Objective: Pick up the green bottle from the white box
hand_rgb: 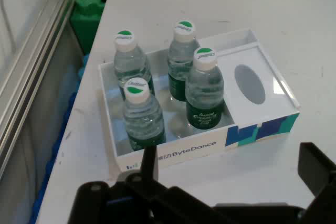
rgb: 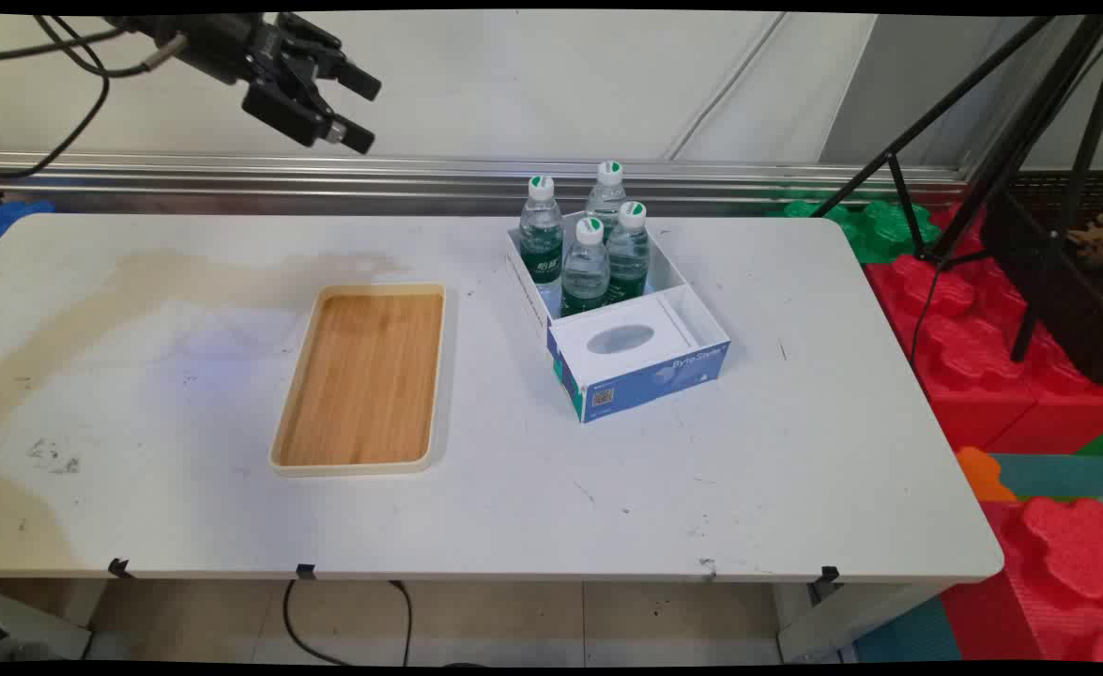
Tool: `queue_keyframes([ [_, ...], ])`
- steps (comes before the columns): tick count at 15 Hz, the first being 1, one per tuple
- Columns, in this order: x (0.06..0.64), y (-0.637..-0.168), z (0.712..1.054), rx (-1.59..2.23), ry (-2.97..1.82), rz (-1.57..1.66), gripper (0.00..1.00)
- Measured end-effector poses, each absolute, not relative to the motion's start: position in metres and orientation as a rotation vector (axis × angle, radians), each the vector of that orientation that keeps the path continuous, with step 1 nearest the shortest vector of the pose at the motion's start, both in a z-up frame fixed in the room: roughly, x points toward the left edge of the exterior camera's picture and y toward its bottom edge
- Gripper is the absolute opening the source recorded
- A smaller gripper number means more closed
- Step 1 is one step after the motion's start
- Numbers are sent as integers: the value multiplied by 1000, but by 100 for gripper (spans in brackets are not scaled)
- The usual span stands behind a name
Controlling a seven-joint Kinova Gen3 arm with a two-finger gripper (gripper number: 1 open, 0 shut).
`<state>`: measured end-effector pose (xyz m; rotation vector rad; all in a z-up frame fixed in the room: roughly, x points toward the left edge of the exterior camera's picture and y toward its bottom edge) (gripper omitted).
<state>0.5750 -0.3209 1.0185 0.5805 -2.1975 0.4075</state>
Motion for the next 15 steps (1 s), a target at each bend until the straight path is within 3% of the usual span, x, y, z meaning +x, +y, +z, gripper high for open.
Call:
queue_keyframes([
  [15, 494, -362, 953, 508, -2293, 407, 100],
])
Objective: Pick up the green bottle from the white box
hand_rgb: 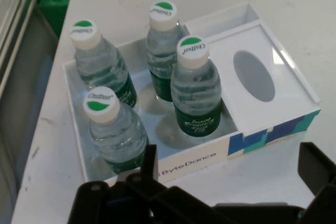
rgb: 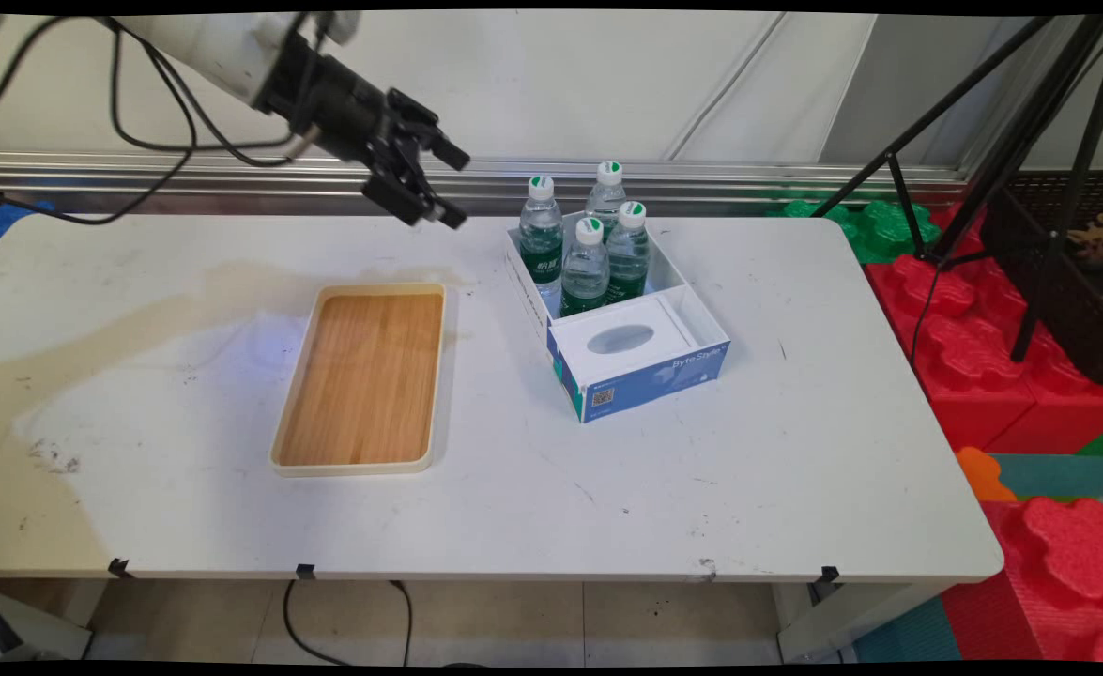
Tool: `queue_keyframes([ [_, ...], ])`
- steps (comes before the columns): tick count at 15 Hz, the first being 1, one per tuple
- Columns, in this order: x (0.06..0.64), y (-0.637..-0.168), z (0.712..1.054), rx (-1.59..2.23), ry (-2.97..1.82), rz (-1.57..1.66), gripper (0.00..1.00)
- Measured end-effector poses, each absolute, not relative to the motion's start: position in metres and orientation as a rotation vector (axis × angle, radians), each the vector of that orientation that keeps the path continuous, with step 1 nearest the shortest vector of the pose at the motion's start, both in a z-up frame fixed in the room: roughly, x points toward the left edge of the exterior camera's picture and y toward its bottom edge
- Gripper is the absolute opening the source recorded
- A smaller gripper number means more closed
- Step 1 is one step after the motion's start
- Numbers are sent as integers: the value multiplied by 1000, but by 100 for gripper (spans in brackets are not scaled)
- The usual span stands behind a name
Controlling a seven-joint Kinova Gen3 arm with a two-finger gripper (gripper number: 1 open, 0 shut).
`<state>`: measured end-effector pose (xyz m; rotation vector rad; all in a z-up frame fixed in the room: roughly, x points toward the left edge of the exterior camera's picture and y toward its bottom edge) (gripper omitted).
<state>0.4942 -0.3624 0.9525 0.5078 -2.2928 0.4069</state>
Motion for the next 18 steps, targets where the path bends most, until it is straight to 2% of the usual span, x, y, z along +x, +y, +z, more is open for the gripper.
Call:
queue_keyframes([
  [5, 459, -382, 916, 517, -2319, 390, 100],
  [18, 396, -428, 854, 600, -2307, 364, 100],
])
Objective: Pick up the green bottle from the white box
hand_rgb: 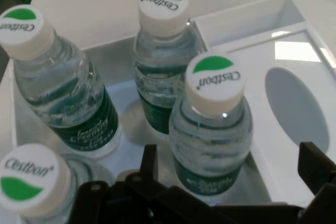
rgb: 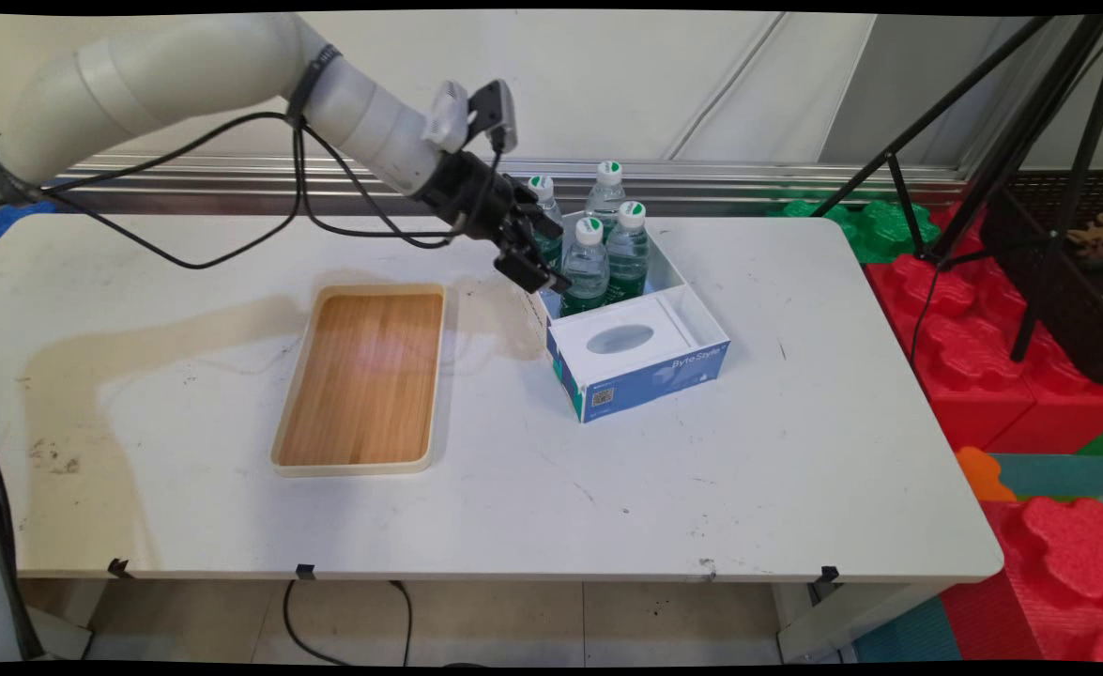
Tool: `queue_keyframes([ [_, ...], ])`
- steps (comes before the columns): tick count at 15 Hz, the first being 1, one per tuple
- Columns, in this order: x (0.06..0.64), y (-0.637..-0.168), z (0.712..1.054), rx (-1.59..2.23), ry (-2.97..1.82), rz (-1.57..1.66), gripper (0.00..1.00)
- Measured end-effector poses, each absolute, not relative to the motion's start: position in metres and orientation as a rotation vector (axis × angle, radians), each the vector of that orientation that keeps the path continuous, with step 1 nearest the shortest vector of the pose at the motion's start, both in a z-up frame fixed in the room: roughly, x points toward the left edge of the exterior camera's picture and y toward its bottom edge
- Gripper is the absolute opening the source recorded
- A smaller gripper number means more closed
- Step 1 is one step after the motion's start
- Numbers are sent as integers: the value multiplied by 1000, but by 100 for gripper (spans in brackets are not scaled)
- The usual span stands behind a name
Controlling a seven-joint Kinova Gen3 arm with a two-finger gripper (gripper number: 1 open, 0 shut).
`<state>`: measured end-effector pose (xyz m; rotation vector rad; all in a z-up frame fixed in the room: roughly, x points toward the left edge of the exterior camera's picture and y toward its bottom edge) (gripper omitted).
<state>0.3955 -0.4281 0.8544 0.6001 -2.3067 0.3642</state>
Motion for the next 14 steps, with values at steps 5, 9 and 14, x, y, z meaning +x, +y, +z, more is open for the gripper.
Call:
queue_keyframes([
  [5, 380, -443, 837, 627, -2302, 362, 100],
  [9, 373, -450, 829, 648, -2297, 364, 100],
  [14, 369, -457, 822, 666, -2288, 365, 0],
])
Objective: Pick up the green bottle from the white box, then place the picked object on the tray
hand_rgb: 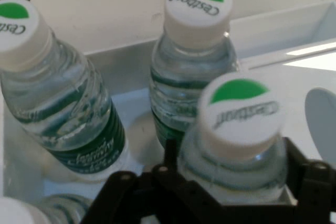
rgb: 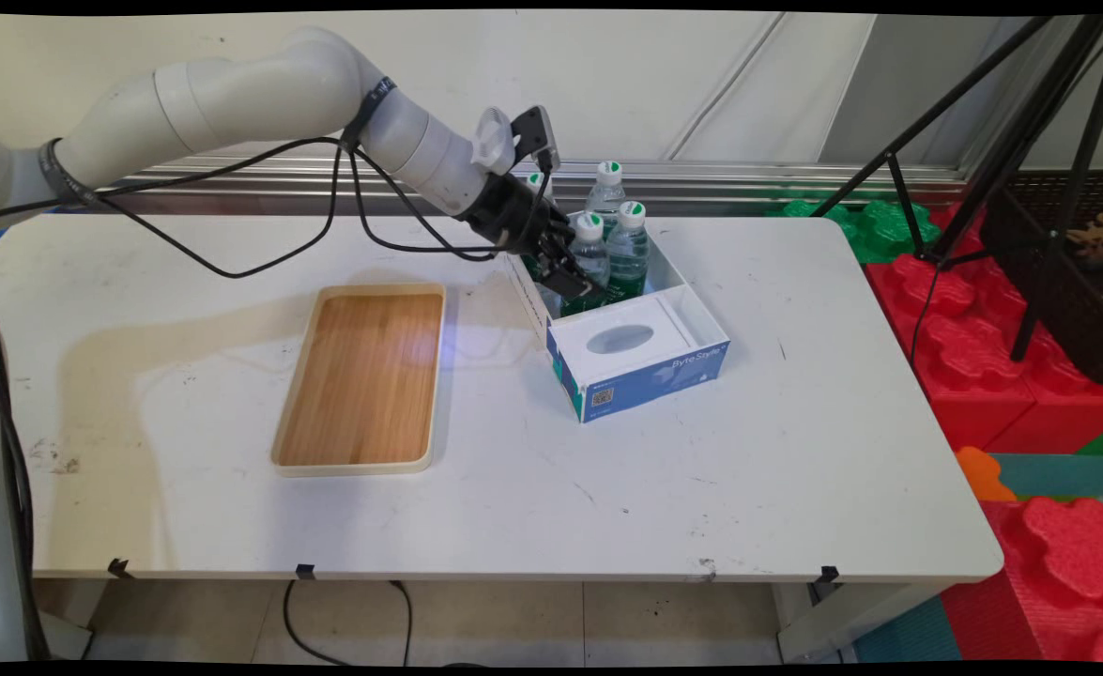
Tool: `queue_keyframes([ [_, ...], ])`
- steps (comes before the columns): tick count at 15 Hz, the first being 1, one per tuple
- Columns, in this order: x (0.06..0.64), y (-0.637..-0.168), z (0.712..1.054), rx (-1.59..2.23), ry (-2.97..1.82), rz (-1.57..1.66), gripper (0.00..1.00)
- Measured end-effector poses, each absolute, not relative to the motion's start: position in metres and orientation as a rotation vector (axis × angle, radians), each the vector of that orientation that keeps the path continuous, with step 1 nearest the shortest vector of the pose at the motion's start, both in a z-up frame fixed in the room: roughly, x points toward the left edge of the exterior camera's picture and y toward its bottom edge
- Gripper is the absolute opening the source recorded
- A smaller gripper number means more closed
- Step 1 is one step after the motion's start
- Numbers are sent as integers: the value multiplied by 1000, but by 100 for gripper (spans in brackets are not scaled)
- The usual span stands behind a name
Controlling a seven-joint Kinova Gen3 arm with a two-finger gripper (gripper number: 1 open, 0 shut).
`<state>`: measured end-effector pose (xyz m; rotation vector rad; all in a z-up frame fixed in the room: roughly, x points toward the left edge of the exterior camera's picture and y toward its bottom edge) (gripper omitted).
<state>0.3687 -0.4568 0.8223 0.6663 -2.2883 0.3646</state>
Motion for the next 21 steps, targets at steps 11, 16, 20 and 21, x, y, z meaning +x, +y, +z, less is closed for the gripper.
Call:
queue_keyframes([
  [11, 375, -460, 830, 698, -2240, 369, 0],
  [16, 392, -450, 858, 676, -2201, 380, 0],
  [20, 411, -435, 891, 647, -2160, 394, 0],
  [21, 416, -431, 900, 639, -2150, 397, 0],
])
